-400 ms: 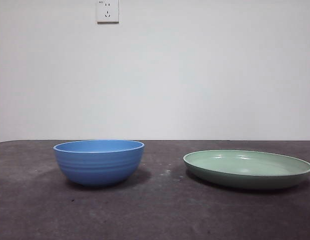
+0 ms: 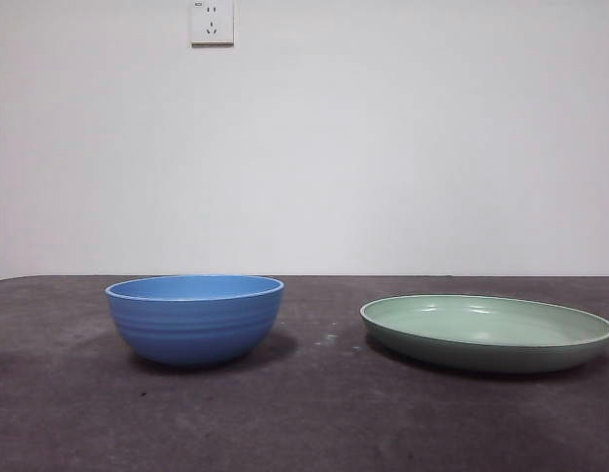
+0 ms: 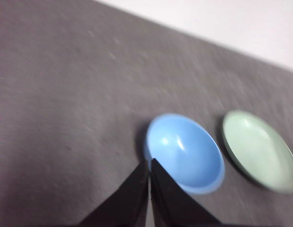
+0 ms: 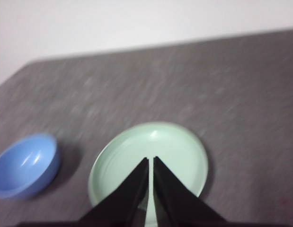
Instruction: Pick up the blue bowl, put it on the green plate, put it on desk
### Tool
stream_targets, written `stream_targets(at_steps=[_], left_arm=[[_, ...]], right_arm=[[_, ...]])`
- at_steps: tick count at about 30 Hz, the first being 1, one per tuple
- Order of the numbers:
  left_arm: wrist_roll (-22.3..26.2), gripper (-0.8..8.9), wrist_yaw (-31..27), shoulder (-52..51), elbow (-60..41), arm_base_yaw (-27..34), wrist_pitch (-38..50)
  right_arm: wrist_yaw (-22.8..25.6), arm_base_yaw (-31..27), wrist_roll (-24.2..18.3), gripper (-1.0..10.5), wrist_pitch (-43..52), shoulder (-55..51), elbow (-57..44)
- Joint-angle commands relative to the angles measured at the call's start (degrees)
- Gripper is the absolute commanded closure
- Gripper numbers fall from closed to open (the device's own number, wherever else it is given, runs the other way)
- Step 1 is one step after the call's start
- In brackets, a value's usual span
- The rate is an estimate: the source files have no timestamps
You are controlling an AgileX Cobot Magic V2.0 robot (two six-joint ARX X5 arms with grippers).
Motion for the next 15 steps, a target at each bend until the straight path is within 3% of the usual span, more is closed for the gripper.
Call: stream_targets(at_steps=[1, 7, 15], left_arm=[[7.15, 8.03, 3.80, 4.46, 4.39, -0.22, -2.99], [13.22, 8.03, 9.33, 12.44, 11.28, -2.89, -11.26], [17.35, 8.03, 12.87, 17.46, 14.82, -9.73, -17.90]], right_arm=[[-3.50, 0.20, -4.81, 9.4, -3.89, 5.03, 4.66], [-8.48, 1.99, -10.54, 9.4, -15.23, 14.16, 12.70], [-10.21, 7.39, -16.39, 9.4, -28.50, 20.65, 17.86]])
